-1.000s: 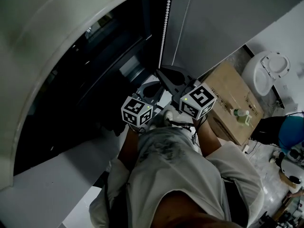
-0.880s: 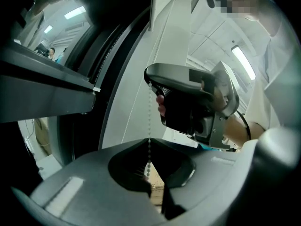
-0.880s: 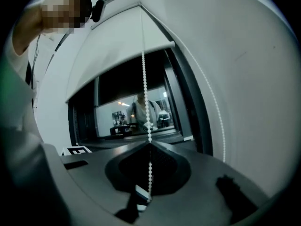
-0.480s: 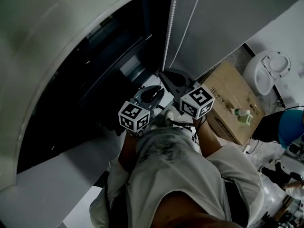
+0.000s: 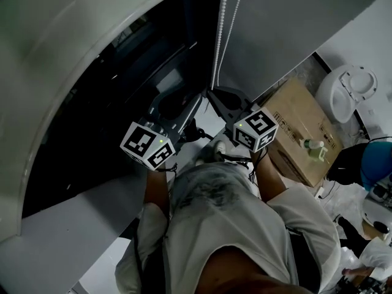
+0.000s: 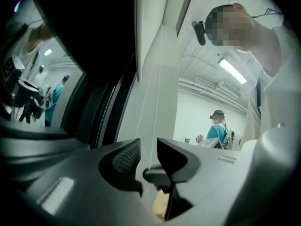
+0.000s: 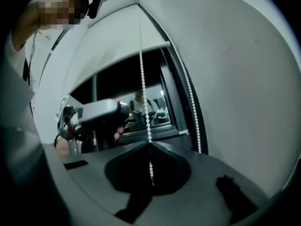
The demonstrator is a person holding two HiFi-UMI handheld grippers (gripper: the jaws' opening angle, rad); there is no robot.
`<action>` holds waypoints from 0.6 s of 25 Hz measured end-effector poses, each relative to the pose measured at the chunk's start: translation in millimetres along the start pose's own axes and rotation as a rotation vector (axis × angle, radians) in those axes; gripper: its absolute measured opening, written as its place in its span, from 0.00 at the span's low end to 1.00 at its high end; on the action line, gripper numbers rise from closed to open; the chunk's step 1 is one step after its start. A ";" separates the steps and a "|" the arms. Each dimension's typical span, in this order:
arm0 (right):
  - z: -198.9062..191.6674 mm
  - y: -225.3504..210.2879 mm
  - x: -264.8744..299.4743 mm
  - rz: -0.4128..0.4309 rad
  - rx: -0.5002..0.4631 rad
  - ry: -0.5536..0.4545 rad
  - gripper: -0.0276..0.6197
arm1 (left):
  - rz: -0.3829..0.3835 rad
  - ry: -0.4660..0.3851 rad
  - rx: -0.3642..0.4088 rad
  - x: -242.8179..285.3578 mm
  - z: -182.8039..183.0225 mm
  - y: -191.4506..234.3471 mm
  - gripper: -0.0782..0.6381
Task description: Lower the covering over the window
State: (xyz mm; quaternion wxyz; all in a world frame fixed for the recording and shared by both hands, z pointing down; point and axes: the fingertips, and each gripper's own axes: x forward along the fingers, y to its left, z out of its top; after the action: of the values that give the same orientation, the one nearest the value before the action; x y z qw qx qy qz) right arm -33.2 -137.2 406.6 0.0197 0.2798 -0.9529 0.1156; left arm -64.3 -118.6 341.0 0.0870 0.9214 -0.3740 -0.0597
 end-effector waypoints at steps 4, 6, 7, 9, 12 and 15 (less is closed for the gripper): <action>-1.1 7.1 0.6 0.013 -0.006 0.005 0.07 | -0.027 -0.054 0.088 25.1 47.1 -4.6 0.28; -1.6 9.9 0.7 0.019 -0.009 0.010 0.07 | -0.048 -0.071 0.119 36.6 63.2 -9.9 0.29; -1.8 11.2 0.8 0.021 -0.011 0.012 0.07 | -0.057 -0.075 0.130 41.9 69.0 -12.4 0.29; -2.2 13.9 1.0 0.026 -0.014 0.015 0.07 | -0.071 -0.081 0.142 50.5 76.8 -16.7 0.29; -2.5 17.0 0.8 0.033 -0.018 0.016 0.07 | -0.066 -0.086 0.155 57.9 82.1 -19.8 0.25; -2.5 18.4 -0.2 0.034 -0.021 0.016 0.07 | -0.053 -0.092 0.164 58.8 82.3 -22.3 0.14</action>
State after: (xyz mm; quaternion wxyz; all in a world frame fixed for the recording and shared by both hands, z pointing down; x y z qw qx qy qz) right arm -43.0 -121.4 405.2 0.0280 0.2624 -0.9585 0.1082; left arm -21.7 -153.5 253.4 -0.0078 0.9313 -0.3568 -0.0734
